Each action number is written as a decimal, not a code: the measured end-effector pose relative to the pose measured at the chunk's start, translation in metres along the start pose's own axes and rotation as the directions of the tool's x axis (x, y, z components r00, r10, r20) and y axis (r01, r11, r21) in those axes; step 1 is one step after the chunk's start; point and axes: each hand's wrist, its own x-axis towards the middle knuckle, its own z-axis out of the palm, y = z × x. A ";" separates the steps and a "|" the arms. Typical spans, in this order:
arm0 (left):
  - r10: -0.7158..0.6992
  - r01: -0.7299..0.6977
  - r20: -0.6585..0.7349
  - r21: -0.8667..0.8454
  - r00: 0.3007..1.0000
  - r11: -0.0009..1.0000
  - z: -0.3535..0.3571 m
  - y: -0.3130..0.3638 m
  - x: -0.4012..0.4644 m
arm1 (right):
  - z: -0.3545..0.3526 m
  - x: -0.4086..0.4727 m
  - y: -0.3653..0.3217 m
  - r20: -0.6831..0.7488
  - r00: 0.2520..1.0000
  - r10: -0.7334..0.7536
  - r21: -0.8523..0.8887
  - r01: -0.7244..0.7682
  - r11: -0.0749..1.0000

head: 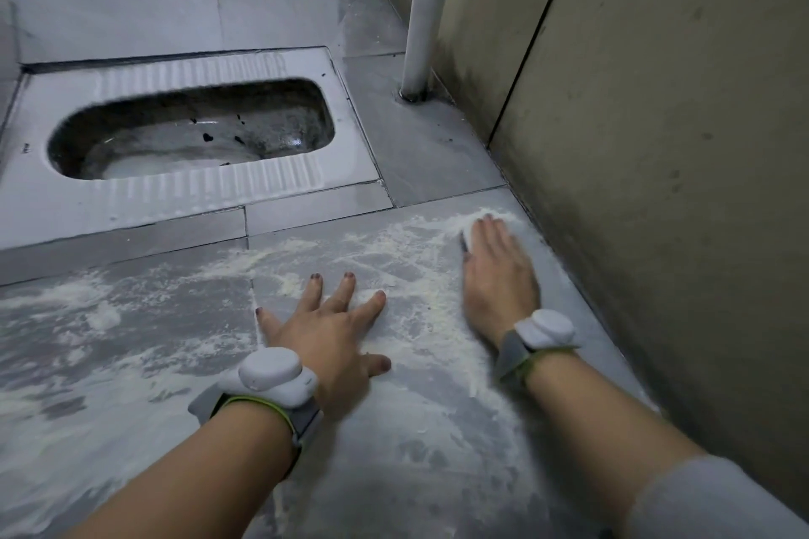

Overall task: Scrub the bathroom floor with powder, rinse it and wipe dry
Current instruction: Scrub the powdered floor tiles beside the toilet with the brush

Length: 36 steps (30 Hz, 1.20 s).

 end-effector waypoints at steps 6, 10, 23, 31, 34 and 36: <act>0.068 -0.075 -0.068 -0.098 0.995 0.992 -0.012 -0.018 -0.002 | -0.018 -0.025 0.053 0.102 0.965 -0.243 -0.039 0.248 0.968; -0.028 0.023 -0.092 -0.054 0.995 0.998 -0.007 -0.040 -0.002 | -0.002 0.017 0.055 0.019 0.997 0.074 -0.023 -0.073 0.997; -0.047 0.046 -0.039 -0.020 0.998 0.999 -0.005 -0.043 0.005 | -0.021 -0.003 0.056 0.088 0.979 -0.186 0.000 0.187 0.982; -0.044 0.034 -0.220 -0.049 0.974 0.998 0.024 -0.045 -0.001 | 0.007 0.030 -0.011 0.062 0.993 -0.096 0.089 0.090 0.992; -0.051 0.036 -0.212 -0.076 0.976 0.996 0.026 -0.047 0.000 | -0.008 0.010 0.003 0.068 0.972 -0.226 0.137 0.215 0.967; -0.063 0.049 -0.192 -0.081 0.979 0.996 0.025 -0.048 0.000 | -0.020 0.005 0.012 0.095 0.960 -0.263 0.207 0.239 0.949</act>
